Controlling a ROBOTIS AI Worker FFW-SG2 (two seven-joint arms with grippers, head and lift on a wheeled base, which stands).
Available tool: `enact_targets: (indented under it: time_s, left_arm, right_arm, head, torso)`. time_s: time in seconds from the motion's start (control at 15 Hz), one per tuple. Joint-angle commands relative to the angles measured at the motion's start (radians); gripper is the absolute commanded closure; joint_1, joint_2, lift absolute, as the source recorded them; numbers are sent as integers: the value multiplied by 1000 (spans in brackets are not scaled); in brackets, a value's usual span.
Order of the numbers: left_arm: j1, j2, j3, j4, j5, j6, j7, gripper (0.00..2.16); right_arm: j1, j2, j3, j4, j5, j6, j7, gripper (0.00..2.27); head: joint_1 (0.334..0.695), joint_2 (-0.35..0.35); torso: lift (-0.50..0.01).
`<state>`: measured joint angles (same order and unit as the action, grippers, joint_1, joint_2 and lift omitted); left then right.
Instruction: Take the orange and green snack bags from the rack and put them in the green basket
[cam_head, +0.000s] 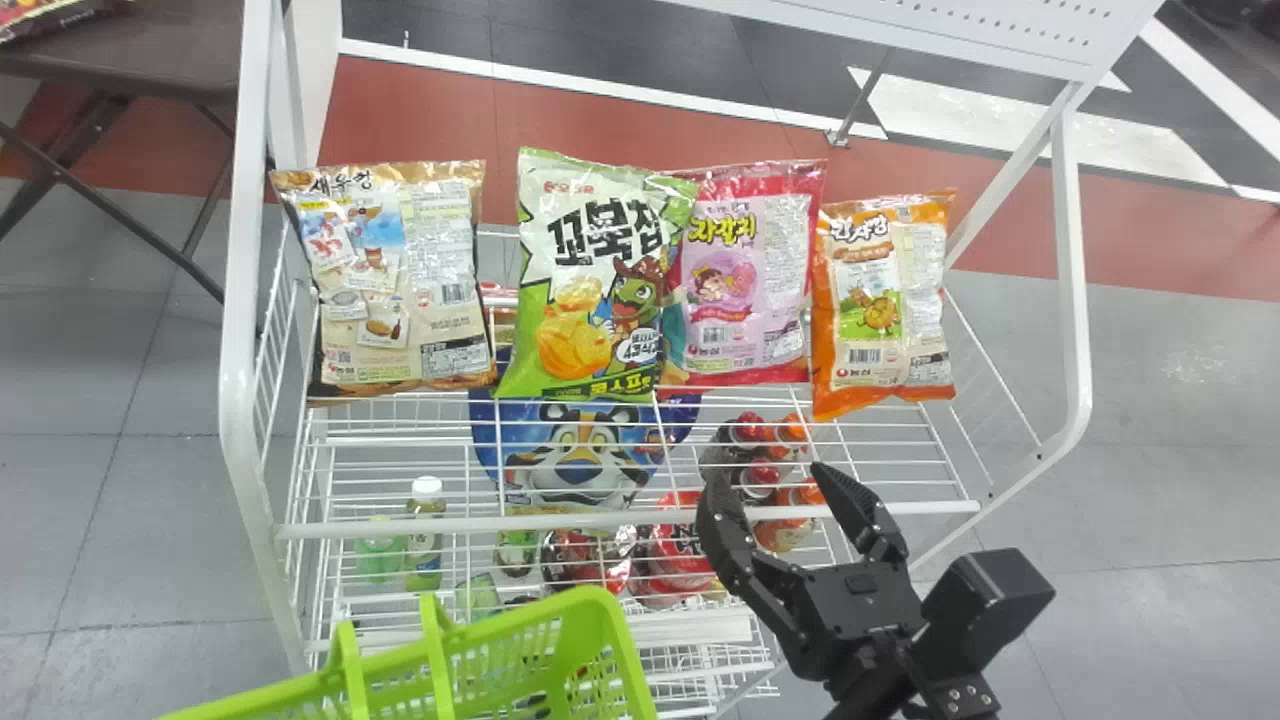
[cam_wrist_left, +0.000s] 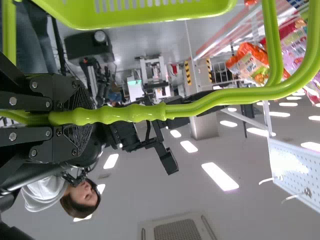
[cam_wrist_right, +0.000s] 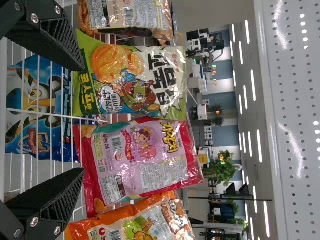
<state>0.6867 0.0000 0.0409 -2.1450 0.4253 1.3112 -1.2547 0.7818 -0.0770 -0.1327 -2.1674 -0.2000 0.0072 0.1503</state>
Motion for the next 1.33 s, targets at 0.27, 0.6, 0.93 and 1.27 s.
enact_targets:
  time_s: [0.27,0.6,0.93,1.27]
  left_arm:
    - [-30,8,-4,-6,44,173,38,2111]
    - [-36,12,4,5,55,167,41,2111]
    - [-36,14,4,7,52,164,47,2111]
    - [-41,15,-21,2,35,164,54,2115]
  right_arm:
    - [-29,-4,4,17,1,20,-2,93]
    - [-29,-4,7,17,1,20,-2,97]
    - [-56,-4,25,32,16,32,-5,97]
    - [-179,13,96,86,71,38,-12,100]
  head:
    - [695,-350]
    - [695,-350]
    - [695,-350]
    - [695,-350]
  torso:
    - [0]
    - [0]
    - [0]
    - [0]
